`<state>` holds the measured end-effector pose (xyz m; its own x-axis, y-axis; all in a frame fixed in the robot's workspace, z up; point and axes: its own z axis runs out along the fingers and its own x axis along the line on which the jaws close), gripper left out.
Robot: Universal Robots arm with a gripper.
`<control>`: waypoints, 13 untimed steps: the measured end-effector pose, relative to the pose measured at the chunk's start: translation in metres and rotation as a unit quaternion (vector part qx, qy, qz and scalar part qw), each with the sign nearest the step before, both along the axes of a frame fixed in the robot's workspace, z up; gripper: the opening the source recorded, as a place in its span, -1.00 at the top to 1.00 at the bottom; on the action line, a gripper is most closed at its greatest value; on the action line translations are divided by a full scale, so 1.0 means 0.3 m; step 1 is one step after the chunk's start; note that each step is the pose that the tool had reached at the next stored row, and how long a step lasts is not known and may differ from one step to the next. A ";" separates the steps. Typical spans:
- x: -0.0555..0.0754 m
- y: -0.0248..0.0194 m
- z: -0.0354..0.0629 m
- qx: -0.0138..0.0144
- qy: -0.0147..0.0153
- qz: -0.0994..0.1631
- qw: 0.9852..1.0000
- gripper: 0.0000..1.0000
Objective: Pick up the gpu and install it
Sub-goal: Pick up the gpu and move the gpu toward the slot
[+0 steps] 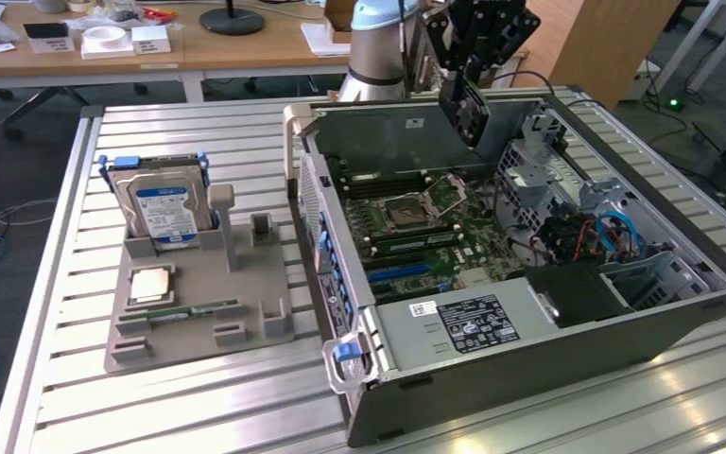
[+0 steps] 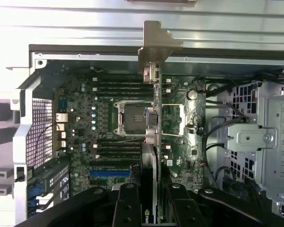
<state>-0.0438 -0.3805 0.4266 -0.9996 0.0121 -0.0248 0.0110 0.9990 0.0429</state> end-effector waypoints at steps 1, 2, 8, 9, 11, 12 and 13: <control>0.009 0.002 0.000 0.000 0.000 0.000 1.000 0.48; 0.017 0.003 0.000 0.000 0.000 0.000 1.000 0.48; 0.024 0.005 0.000 0.000 0.000 0.000 1.000 0.48; 0.024 0.005 0.000 0.000 0.000 0.000 1.000 0.48; 0.024 0.005 0.000 0.000 0.000 0.000 1.000 0.48; 0.026 0.005 0.000 0.000 0.000 0.000 1.000 0.48; 0.029 0.005 0.000 0.000 0.000 0.000 1.000 0.48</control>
<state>-0.0350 -0.3790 0.4266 -0.9996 0.0114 -0.0248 0.0104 0.9990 0.0429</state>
